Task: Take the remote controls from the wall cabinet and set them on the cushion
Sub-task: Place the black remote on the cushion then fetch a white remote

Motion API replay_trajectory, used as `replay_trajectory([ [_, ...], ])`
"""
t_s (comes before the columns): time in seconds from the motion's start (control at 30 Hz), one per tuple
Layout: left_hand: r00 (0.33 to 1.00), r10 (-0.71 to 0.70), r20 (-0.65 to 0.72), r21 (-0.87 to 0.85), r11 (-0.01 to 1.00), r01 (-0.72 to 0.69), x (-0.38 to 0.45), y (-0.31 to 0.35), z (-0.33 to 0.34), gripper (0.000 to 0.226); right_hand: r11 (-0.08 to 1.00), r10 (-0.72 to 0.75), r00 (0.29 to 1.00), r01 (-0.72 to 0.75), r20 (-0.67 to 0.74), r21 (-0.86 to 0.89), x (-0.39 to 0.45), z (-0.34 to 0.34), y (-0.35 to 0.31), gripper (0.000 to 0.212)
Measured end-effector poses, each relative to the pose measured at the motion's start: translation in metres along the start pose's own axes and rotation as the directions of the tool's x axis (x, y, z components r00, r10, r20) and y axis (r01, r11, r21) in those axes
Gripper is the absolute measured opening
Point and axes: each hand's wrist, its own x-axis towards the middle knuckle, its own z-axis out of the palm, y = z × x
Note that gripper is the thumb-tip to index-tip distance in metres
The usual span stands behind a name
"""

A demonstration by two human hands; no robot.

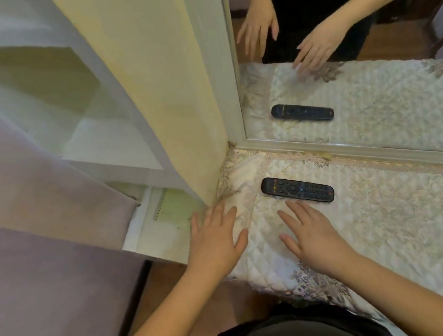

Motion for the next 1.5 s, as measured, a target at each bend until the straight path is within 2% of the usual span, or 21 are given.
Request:
replay_trajectory([
  [0.17, 0.996, -0.080, 0.028, -0.038, 0.996, 0.081, -0.045, -0.019, 0.003, 0.066, 0.979, -0.184, 0.983, 0.186, 0.023, -0.084, 0.004, 0.008, -0.044, 0.072],
  [0.27, 0.995, -0.101, 0.025, -0.053, 0.993, 0.102, -0.083, -0.041, 0.010, 0.063, 0.949, -0.288, 0.957, 0.291, 0.044, -0.120, 0.011, 0.013, -0.079, 0.057],
  [0.47, 0.963, -0.256, -0.086, -0.074, 0.965, 0.250, -0.175, -0.103, 0.022, 0.062, 0.877, -0.436, 0.897, 0.442, 0.072, -0.189, -0.002, 0.038, -0.179, 0.057],
  [0.63, 0.903, -0.422, -0.085, -0.117, 0.904, 0.412, -0.264, -0.152, 0.034, 0.065, 0.796, -0.551, 0.828, 0.558, 0.100, -0.234, -0.032, 0.067, -0.272, 0.055],
  [0.77, 0.805, -0.586, -0.096, -0.175, 0.806, 0.566, -0.335, -0.188, 0.039, 0.065, 0.691, -0.668, 0.736, 0.669, 0.114, -0.274, -0.053, 0.086, -0.338, 0.050],
  [0.93, 0.623, -0.774, -0.111, -0.189, 0.632, 0.752, -0.424, -0.218, 0.047, 0.065, 0.523, -0.789, 0.572, 0.817, 0.225, -0.244, -0.069, 0.107, -0.412, 0.066],
  [1.13, 0.366, -0.929, -0.053, -0.243, 0.368, 0.898, -0.495, -0.209, 0.066, 0.063, 0.285, -0.876, 0.353, 0.928, 0.328, -0.240, -0.091, 0.133, -0.481, 0.061],
  [1.2, 0.260, -0.965, -0.043, -0.276, 0.261, 0.925, -0.509, -0.204, 0.072, 0.062, 0.207, -0.890, 0.278, 0.953, 0.360, -0.222, -0.097, 0.142, -0.501, 0.062],
  [1.37, -0.061, -0.998, 0.016, -0.306, -0.063, 0.950, -0.540, -0.196, 0.074, 0.062, 0.004, -0.891, 0.064, 0.991, 0.449, -0.133, -0.113, 0.163, -0.548, 0.064],
  [1.5, -0.257, -0.965, 0.057, -0.264, -0.262, 0.928, -0.565, -0.184, 0.066, 0.066, -0.163, -0.873, -0.122, 0.985, 0.473, -0.047, -0.126, 0.170, -0.588, 0.059],
])
